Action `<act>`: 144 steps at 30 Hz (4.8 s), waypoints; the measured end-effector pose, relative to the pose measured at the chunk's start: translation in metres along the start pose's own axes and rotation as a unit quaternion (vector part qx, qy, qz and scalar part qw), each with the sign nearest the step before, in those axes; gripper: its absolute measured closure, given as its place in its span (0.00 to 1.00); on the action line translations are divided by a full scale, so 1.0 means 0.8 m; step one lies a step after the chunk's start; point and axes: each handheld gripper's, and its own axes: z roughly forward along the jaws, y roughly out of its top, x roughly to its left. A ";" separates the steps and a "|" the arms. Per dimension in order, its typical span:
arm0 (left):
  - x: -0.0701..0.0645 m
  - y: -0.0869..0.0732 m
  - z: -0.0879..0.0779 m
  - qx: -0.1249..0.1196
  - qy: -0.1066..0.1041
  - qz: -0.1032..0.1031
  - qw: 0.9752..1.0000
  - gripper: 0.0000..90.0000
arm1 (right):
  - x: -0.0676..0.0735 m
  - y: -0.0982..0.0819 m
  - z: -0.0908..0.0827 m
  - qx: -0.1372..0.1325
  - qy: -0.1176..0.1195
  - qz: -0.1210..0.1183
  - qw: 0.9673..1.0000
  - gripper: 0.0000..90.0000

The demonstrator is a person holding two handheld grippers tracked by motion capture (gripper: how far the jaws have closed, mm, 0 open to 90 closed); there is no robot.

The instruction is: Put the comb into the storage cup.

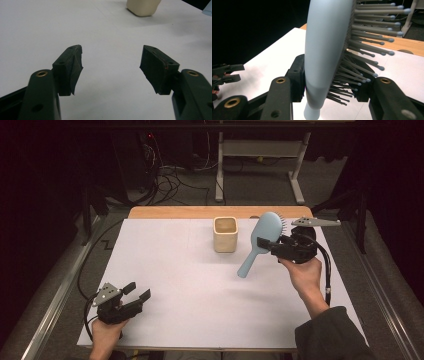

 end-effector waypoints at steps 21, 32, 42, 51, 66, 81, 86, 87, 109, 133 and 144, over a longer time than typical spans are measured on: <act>0.002 0.000 -0.001 0.001 -0.001 -0.001 1.000 0.38 | -0.006 0.025 0.017 0.002 -0.026 -0.006 1.000 0.60; 0.001 0.000 -0.001 0.000 -0.001 -0.001 1.000 0.38 | -0.003 0.035 0.025 -0.006 -0.028 -0.009 1.000 0.60; 0.001 0.000 -0.001 0.001 0.000 0.000 1.000 0.38 | -0.004 0.045 0.032 -0.005 -0.033 -0.010 0.999 0.60; 0.002 0.000 0.000 0.001 -0.001 -0.002 1.000 0.38 | -0.006 0.054 0.038 -0.004 -0.037 -0.005 0.999 0.60; 0.003 -0.001 0.000 0.000 -0.001 -0.003 1.000 0.38 | -0.012 0.076 0.050 -0.005 -0.053 -0.005 0.999 0.60; 0.005 0.000 -0.001 -0.002 -0.002 -0.003 1.000 0.38 | -0.014 0.099 0.065 -0.011 -0.057 0.003 0.998 0.60; 0.005 0.000 -0.002 -0.002 -0.003 -0.003 1.000 0.38 | -0.015 0.104 0.069 -0.013 -0.069 0.002 0.998 0.60; 0.005 0.000 -0.002 -0.002 -0.003 -0.003 1.000 0.38 | -0.015 0.105 0.069 -0.014 -0.069 0.003 0.997 0.60; 0.005 0.000 -0.002 -0.002 -0.005 -0.002 1.000 0.38 | -0.016 0.123 0.090 -0.039 -0.090 -0.001 0.995 0.60; 0.005 0.000 -0.004 -0.005 -0.010 -0.001 1.000 0.38 | -0.015 0.119 0.121 -0.030 -0.105 -0.003 0.994 0.59; 0.005 0.001 -0.004 -0.006 -0.010 0.000 1.000 0.38 | -0.014 0.115 0.129 -0.020 -0.107 -0.004 0.994 0.59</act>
